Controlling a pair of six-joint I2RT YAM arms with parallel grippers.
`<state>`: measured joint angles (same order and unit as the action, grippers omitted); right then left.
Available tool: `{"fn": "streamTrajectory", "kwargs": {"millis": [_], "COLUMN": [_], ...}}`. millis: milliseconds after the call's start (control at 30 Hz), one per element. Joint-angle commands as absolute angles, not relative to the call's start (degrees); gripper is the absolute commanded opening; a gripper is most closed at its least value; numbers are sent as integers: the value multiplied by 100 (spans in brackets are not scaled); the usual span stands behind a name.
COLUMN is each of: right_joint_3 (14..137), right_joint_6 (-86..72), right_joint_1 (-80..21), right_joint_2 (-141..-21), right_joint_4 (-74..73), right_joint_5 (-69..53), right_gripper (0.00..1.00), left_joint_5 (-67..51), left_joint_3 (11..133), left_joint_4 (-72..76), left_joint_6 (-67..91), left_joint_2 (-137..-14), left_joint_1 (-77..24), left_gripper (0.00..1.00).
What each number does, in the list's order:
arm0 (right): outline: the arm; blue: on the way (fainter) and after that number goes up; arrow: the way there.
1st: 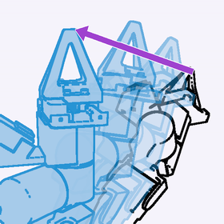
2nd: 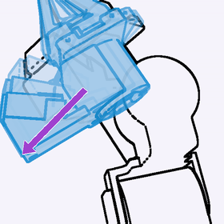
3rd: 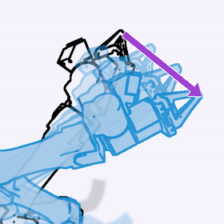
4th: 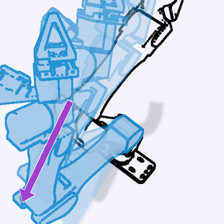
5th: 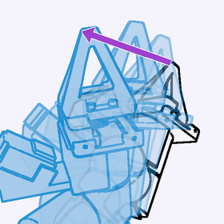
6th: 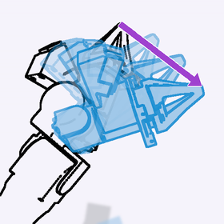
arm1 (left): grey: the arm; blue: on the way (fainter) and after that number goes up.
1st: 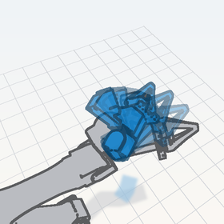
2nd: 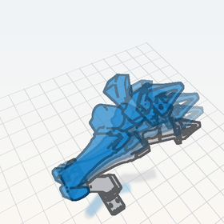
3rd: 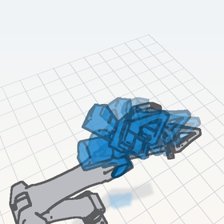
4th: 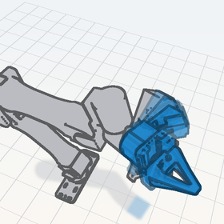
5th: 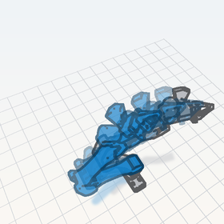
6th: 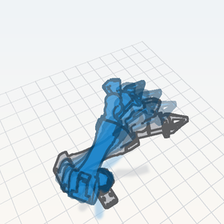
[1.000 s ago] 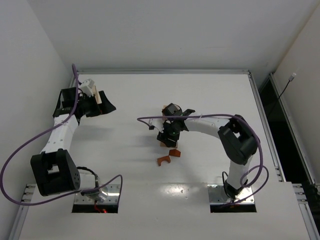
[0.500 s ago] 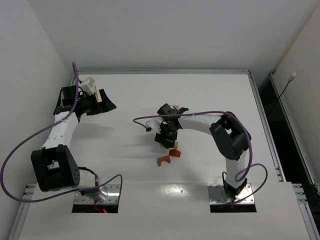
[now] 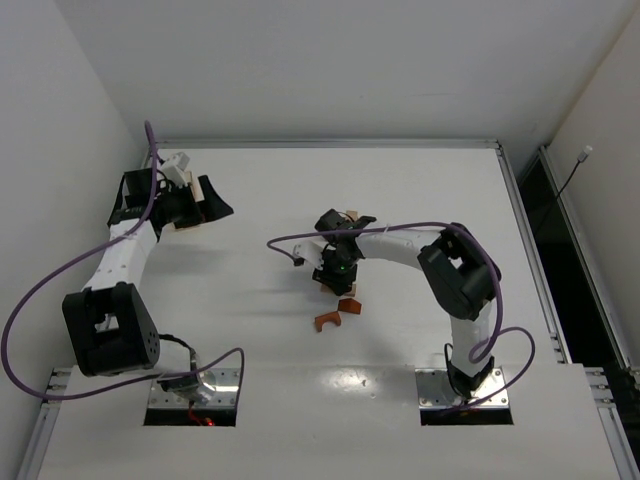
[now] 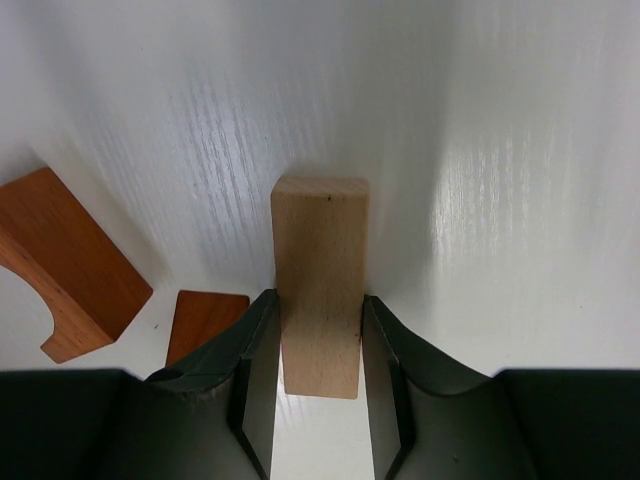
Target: Build the wood block tower
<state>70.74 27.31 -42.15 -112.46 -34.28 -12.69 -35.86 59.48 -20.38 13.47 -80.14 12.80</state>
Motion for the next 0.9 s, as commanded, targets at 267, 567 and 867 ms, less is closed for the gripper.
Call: {"fn": "streamTrajectory", "kwargs": {"millis": [267,567,867], "right_joint_3": [8372,11389,12647], "right_joint_6": [3611,4674,5212], "right_joint_1": [-4148,-3491,-2796], "right_joint_2": [-10451,-11125,-12049], "right_joint_4": [-5175,-7540,-7822], "right_joint_5": [-2513,-2558,-2505], "right_gripper": [0,0,0], "left_joint_5": [-4805,-5229,-5282], "left_joint_3": [5766,5687,5792], "left_joint_4": [-1539,-1538,-1652], "left_joint_6": [1187,940,888], "left_joint_2": [-8007,-8121,-8183], "left_joint_1": [1301,1301,1301], "left_gripper": [100,100,100]}}
